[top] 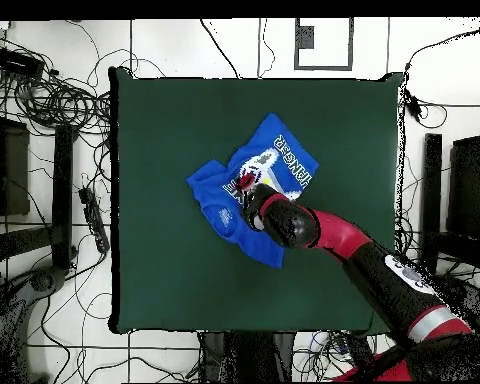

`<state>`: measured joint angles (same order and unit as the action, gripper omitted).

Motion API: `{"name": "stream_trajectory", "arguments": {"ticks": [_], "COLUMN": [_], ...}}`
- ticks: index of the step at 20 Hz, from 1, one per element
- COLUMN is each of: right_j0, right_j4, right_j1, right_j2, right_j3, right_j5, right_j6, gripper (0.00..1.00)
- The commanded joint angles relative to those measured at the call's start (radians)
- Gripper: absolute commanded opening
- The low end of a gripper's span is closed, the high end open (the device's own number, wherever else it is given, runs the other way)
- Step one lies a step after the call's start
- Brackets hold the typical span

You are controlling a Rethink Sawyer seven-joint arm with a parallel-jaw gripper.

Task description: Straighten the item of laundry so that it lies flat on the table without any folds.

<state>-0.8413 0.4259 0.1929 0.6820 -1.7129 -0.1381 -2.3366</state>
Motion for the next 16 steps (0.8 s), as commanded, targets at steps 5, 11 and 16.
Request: {"name": "stream_trajectory", "arguments": {"ticks": [5,11,16], "right_j0": [-0.016,0.086,0.422], "right_j4": [0.18,0.118,0.218], "right_j1": [-0.348,0.066,0.488], "right_j2": [0.381,0.129,-0.438], "right_j3": [0.205,0.089,0.148], "right_j5": [-0.092,-0.231,-0.509], "right_j6": [0.328,0.062,-0.124], "gripper": [0.0,0.0,0.0]}}
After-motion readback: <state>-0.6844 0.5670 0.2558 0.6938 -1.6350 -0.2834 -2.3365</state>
